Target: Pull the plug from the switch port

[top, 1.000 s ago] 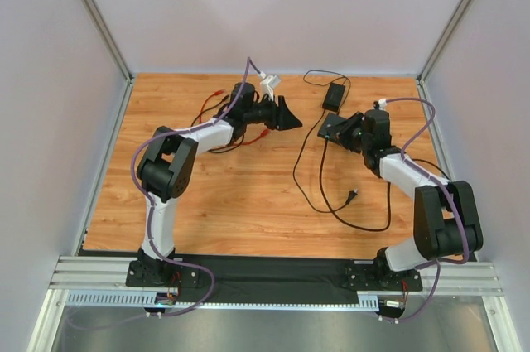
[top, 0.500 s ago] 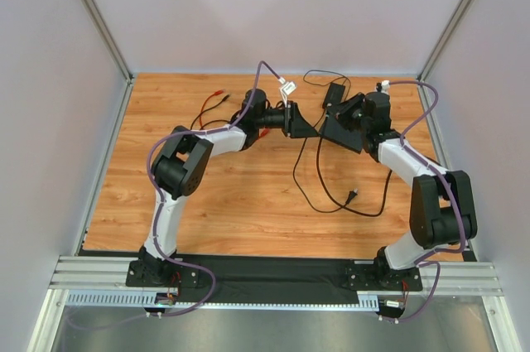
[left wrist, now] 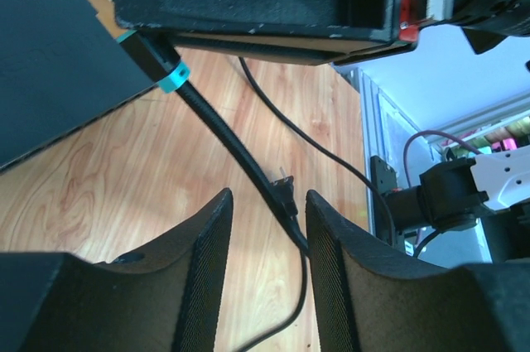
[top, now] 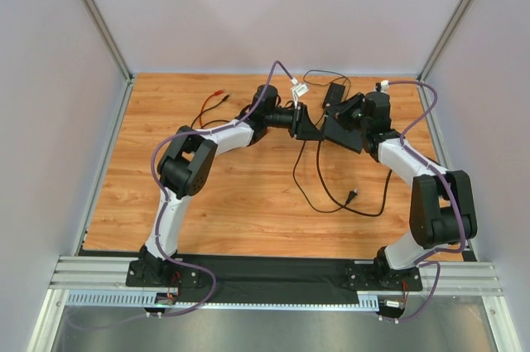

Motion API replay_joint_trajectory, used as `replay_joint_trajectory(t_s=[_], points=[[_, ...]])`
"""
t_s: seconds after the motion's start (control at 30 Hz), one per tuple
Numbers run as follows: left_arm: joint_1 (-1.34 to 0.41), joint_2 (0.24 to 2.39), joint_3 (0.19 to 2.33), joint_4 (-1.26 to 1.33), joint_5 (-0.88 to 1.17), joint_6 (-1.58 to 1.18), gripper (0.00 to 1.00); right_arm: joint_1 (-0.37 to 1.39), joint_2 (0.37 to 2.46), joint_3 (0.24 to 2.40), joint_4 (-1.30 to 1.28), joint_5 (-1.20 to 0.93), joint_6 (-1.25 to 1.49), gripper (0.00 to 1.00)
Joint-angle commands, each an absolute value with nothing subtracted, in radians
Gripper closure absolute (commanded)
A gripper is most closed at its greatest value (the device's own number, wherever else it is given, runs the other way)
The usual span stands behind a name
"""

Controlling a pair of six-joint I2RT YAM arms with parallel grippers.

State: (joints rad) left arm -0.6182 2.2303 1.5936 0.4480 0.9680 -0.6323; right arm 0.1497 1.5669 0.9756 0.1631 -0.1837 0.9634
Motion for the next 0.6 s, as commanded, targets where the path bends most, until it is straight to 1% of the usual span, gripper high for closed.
replay_joint_trajectory(t_s=[0.0, 0.1, 0.17, 0.23, 0.27, 0.33, 0.4, 0.47, 0.5, 0.53, 0.57], points=[[-0.614, 2.229, 1.641, 0.341, 0.983, -0.536, 0.52, 0.149, 1.529, 1.005, 0.207, -0.196, 0.948, 1.00], [-0.614, 2.221, 1.644, 0.296, 0.962, -0.488, 0.52, 0.149, 1.517, 0.997, 0.209, -0.193, 0.948, 1.00], [-0.614, 2.224, 1.654, 0.287, 0.966, -0.482, 0.55, 0.147, 1.519, 0.999, 0.209, -0.196, 0.950, 1.00], [-0.612, 2.226, 1.658, 0.285, 0.966, -0.480, 0.61, 0.147, 1.522, 1.003, 0.213, -0.210, 0.953, 1.00], [-0.612, 2.227, 1.658, 0.285, 0.968, -0.483, 0.67, 0.150, 1.525, 1.003, 0.218, -0.216, 0.956, 1.00], [-0.607, 2.229, 1.660, 0.294, 0.969, -0.500, 0.76, 0.150, 1.528, 1.003, 0.221, -0.224, 0.954, 0.99], [-0.606, 2.230, 1.660, 0.308, 0.980, -0.509, 0.78, 0.149, 1.528, 1.000, 0.221, -0.224, 0.945, 0.99], [-0.604, 2.232, 1.661, 0.311, 0.988, -0.517, 0.84, 0.150, 1.528, 0.997, 0.219, -0.225, 0.937, 0.98], [-0.603, 2.230, 1.661, 0.307, 0.988, -0.515, 0.87, 0.149, 1.528, 0.996, 0.219, -0.227, 0.933, 0.93], [-0.598, 2.230, 1.661, 0.298, 0.985, -0.508, 0.95, 0.150, 1.528, 0.997, 0.209, -0.230, 0.928, 0.89], [-0.594, 2.223, 1.660, 0.293, 0.983, -0.505, 1.00, 0.149, 1.528, 1.008, 0.193, -0.233, 0.924, 0.83]])
